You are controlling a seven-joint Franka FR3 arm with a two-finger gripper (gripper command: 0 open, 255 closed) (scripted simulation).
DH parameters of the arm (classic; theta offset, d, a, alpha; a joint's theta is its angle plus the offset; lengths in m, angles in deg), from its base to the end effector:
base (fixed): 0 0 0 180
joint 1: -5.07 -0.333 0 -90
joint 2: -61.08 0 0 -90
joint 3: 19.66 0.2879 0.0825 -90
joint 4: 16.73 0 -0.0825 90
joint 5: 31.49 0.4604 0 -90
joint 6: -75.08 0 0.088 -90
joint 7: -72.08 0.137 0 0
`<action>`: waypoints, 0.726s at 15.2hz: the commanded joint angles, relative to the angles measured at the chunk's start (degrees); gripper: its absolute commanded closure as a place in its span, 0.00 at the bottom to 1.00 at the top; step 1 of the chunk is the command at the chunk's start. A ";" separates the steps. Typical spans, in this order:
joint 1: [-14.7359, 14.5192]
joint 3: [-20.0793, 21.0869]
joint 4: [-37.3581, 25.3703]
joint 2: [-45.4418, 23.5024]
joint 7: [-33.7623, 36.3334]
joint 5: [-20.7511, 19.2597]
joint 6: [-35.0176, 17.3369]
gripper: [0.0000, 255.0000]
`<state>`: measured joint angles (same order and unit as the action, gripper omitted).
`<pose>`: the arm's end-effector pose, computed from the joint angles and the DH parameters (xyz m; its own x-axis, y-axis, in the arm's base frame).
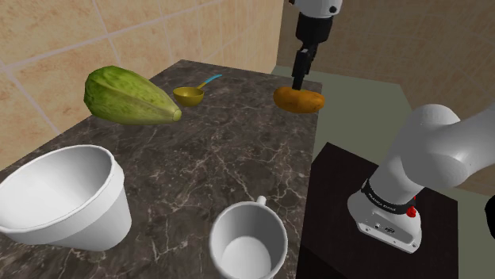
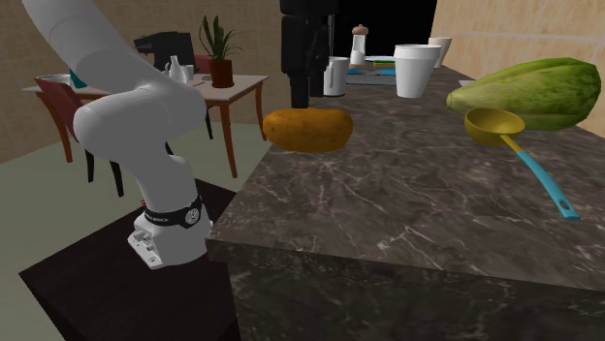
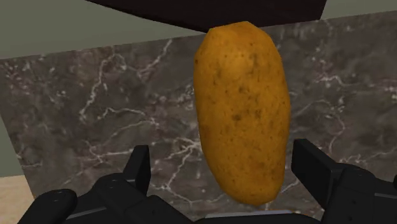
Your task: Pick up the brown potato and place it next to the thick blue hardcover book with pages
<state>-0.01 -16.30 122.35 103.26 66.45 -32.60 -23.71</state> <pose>0.4232 0.0603 0.4939 0.9723 0.2323 0.0261 0.2304 -0.9712 0.0614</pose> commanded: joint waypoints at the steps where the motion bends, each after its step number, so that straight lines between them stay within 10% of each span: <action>1: -2.24 0.95 0.00 -2.23 -1.91 1.18 -3.18 0.00; 11: -2.43 1.06 5.54 -2.83 -2.10 1.28 -9.40 0.00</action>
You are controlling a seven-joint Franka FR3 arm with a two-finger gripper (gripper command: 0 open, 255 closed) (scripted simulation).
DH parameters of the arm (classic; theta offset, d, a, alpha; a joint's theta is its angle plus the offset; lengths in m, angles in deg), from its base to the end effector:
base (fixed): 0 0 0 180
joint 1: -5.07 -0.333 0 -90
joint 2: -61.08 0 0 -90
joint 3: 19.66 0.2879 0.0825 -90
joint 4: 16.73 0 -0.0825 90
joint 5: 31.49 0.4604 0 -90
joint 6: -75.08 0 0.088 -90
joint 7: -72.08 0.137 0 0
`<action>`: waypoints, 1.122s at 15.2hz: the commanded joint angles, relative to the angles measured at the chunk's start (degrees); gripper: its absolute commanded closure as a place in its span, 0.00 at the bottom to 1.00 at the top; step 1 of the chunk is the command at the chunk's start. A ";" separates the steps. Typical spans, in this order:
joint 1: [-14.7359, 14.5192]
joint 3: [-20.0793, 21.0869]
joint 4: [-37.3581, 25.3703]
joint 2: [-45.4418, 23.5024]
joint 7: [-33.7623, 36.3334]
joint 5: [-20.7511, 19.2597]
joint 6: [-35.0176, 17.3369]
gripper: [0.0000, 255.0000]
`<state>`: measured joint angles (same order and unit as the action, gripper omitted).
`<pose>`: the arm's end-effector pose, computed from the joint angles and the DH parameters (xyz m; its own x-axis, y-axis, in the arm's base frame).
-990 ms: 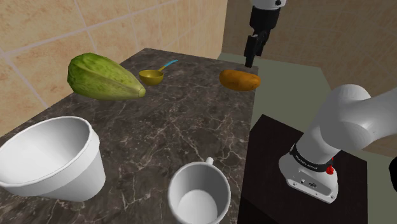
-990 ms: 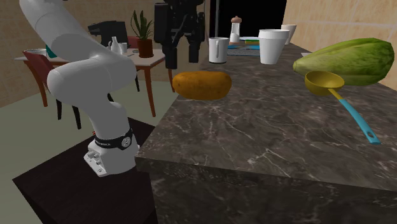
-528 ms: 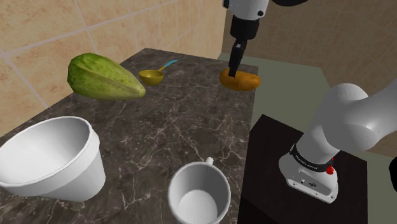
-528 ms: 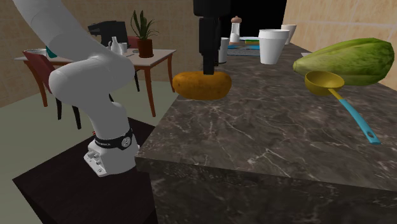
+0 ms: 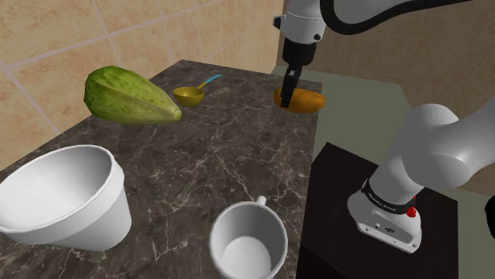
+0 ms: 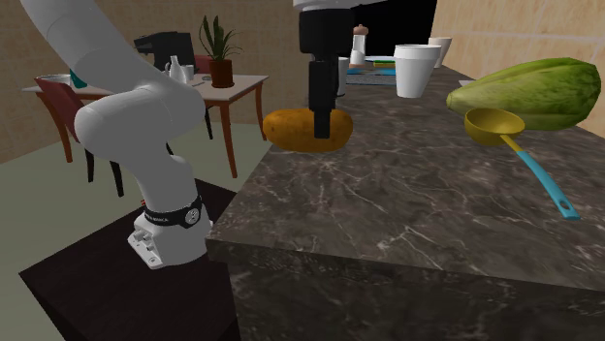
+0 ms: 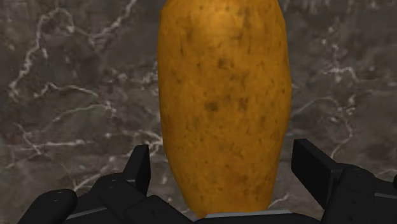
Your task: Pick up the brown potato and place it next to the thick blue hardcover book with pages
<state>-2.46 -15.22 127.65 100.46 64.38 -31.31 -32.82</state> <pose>0.4331 0.0894 0.4352 0.9461 0.3211 0.0425 0.3188 -0.9464 0.0523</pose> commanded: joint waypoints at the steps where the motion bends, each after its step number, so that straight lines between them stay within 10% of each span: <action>1: 0.02 -0.02 0.23 -0.04 -0.03 -0.02 -0.30 0.00; 6: 0.02 -0.02 0.23 -0.04 -0.03 -0.02 -0.29 0.00; 7: 0.02 -0.02 0.23 -0.04 -0.03 -0.02 -0.29 1.00; 17: 0.03 -0.05 -0.50 0.02 -0.06 -0.03 0.49 1.00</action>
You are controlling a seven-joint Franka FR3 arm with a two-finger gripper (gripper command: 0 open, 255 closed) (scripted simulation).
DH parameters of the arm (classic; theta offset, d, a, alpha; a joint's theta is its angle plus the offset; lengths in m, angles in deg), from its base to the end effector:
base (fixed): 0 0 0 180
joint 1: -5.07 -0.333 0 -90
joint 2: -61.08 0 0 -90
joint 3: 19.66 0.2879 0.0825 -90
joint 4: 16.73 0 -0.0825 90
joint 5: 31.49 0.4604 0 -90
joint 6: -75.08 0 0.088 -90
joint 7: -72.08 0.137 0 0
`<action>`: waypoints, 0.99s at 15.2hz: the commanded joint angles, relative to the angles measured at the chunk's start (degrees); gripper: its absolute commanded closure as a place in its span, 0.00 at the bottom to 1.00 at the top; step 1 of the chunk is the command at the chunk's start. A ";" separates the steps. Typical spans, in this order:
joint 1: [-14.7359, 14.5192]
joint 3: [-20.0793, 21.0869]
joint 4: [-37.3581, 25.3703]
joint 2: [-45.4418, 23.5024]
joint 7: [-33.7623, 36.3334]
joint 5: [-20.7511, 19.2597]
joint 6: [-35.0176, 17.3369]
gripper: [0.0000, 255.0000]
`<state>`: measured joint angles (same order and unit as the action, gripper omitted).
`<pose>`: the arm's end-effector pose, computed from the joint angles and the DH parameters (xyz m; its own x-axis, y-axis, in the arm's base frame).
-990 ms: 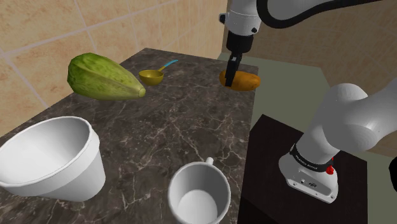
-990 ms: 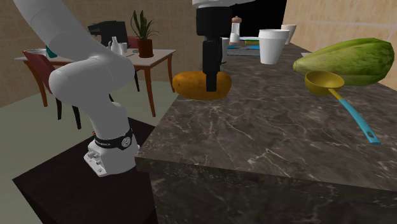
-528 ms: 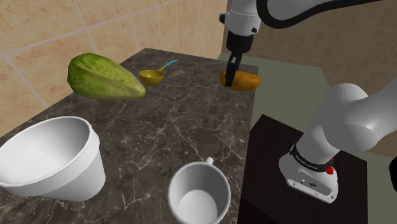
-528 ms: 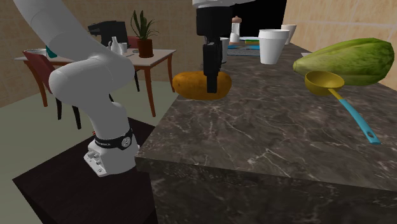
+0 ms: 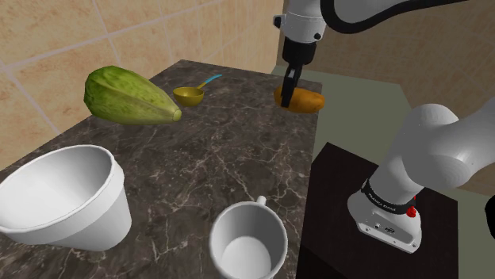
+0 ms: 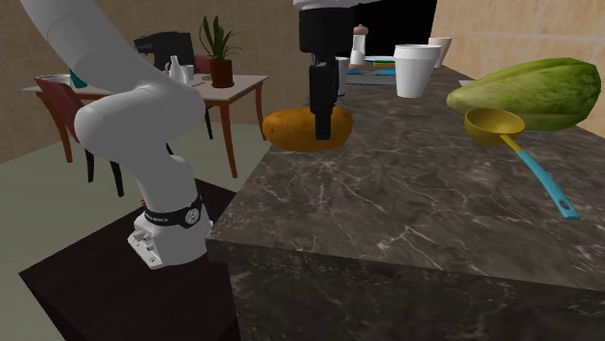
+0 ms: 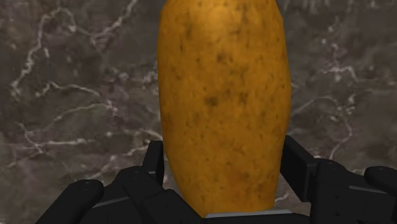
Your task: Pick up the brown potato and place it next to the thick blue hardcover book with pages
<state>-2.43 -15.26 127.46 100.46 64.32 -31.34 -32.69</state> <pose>0.4334 0.0889 0.4369 0.9460 0.3213 0.0435 0.3189 -0.9463 0.0525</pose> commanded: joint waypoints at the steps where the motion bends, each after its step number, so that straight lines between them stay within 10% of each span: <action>1: 0.01 -0.03 -1.05 0.07 -0.02 -0.01 1.14 1.00; 15: 0.20 -0.31 -12.44 -0.81 -0.36 -0.23 11.65 1.00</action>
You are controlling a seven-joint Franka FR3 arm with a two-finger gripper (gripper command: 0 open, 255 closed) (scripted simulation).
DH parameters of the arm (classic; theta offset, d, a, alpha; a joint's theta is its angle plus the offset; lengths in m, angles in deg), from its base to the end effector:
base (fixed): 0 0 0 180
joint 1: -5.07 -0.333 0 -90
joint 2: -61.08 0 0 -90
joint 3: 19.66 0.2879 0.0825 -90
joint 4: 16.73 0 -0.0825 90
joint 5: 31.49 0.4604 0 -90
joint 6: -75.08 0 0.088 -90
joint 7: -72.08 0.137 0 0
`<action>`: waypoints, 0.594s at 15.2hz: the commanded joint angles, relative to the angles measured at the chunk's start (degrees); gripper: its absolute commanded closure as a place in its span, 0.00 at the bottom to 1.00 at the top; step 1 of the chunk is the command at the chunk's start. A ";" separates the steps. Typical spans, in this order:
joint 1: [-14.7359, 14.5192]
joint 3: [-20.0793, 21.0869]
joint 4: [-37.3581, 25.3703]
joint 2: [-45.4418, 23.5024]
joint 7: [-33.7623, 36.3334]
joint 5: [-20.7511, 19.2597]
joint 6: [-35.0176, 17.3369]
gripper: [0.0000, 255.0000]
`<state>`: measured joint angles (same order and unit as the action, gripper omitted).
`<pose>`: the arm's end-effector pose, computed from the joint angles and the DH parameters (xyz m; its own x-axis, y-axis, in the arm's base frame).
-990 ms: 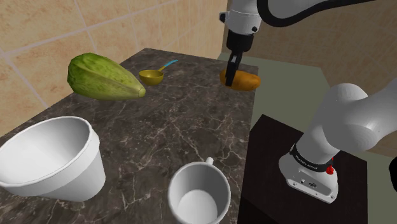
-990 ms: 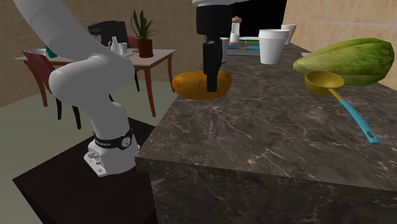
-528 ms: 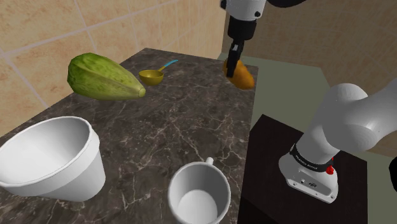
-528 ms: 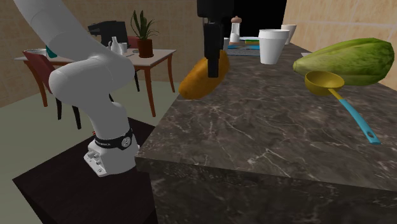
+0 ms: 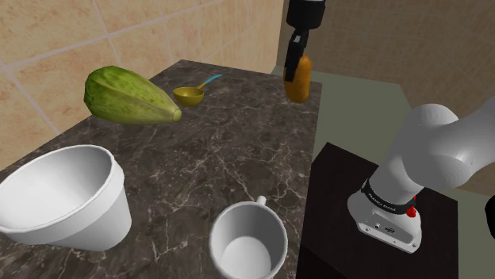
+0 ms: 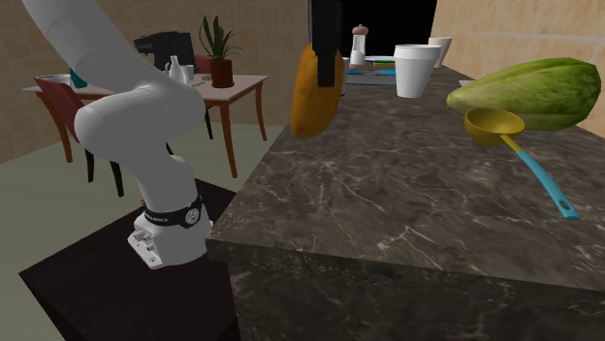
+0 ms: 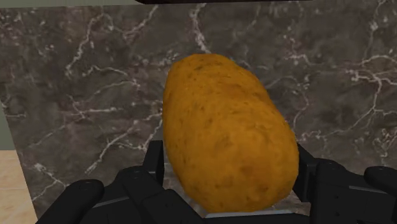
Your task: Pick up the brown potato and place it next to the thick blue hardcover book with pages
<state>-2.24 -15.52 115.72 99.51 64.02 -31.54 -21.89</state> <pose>0.4368 0.0901 0.5268 0.9460 0.3211 0.0432 0.3188 -0.9464 0.0523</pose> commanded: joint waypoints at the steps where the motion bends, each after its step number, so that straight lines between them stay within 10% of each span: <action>1: 0.03 -0.06 -1.58 -0.01 -0.07 -0.04 1.58 1.00; 9: 0.16 -0.15 -8.98 -1.64 -0.23 -0.18 7.34 1.00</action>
<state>-2.13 -15.60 107.79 98.17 63.89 -31.66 -15.31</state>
